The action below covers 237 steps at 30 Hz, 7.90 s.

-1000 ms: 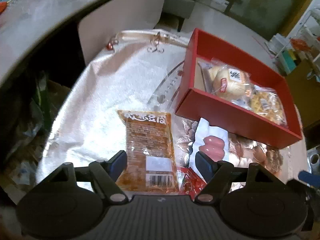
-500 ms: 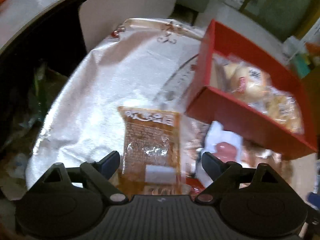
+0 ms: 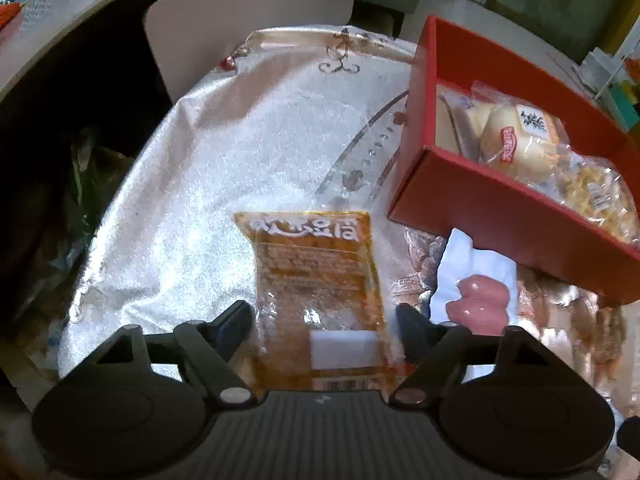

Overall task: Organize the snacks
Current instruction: 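Reach the left tool to the brown snack packet and close on it, then grasp the pink sausage pack with the right tool while the left tool lifts the brown packet, then move the right tool to the blue packet while the left tool holds the brown packet, then grasp the blue sausage packet with the right tool and lift it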

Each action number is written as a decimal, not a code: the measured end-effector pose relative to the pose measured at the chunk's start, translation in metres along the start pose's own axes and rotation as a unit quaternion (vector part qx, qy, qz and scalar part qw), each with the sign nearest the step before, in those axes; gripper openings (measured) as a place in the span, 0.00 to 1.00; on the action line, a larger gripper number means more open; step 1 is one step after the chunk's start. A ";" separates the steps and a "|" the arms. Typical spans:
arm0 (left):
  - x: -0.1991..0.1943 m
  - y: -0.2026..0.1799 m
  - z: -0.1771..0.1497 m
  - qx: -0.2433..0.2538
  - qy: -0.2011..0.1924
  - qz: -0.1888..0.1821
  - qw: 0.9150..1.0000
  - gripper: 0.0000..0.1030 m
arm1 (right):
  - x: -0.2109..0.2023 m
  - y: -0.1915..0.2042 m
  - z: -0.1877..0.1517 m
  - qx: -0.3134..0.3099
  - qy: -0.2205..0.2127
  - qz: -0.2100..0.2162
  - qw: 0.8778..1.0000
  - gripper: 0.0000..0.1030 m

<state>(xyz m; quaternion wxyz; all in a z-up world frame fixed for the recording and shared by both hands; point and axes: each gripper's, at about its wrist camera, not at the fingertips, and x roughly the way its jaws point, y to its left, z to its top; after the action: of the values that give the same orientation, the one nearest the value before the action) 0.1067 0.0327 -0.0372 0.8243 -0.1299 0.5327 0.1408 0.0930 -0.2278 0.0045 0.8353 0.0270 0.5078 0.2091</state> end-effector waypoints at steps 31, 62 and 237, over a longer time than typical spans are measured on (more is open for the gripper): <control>-0.048 0.058 0.002 -0.090 -0.011 -0.123 0.988 0.40 | 0.113 0.111 0.043 -0.031 0.060 -0.021 0.997 1.00; -0.034 0.046 -0.002 -0.088 0.017 -0.115 0.989 0.57 | 0.071 0.070 0.027 -0.061 0.047 -0.028 0.997 0.51; -0.055 0.000 -0.019 -0.028 0.032 -0.166 0.985 0.61 | 0.036 0.047 -0.016 -0.060 0.035 -0.092 0.993 0.74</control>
<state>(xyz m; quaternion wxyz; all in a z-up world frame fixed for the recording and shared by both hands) 0.0692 0.0208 0.0053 0.8150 -0.2438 0.5255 0.0126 0.0788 -0.1735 -0.0211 0.8326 -0.0773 0.5238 0.1626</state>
